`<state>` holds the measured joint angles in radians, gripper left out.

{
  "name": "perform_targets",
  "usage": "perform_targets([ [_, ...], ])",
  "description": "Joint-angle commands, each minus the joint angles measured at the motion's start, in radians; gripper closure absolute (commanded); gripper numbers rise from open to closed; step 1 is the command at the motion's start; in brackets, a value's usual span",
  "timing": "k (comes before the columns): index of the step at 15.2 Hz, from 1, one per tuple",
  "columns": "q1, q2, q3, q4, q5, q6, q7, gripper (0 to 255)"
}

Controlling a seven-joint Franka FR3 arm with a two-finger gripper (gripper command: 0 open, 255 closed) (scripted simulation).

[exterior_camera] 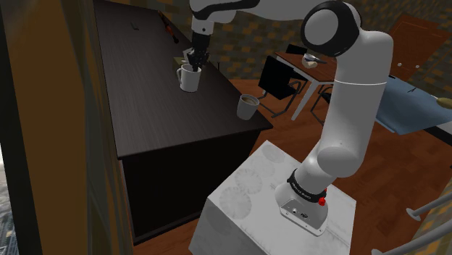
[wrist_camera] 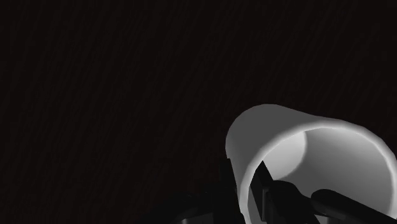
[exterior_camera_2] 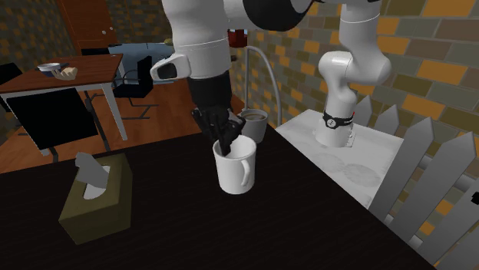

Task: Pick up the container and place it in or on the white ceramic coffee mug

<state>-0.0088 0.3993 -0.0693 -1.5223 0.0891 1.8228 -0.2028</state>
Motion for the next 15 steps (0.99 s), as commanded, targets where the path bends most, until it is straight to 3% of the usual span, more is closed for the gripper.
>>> perform_targets([
  [1, 0.000, -0.004, 0.000, 0.020, -0.001, -0.024, 0.002, 255],
  [15, -0.004, -0.010, -0.001, 0.199, -0.003, -0.209, 0.013, 255],
])
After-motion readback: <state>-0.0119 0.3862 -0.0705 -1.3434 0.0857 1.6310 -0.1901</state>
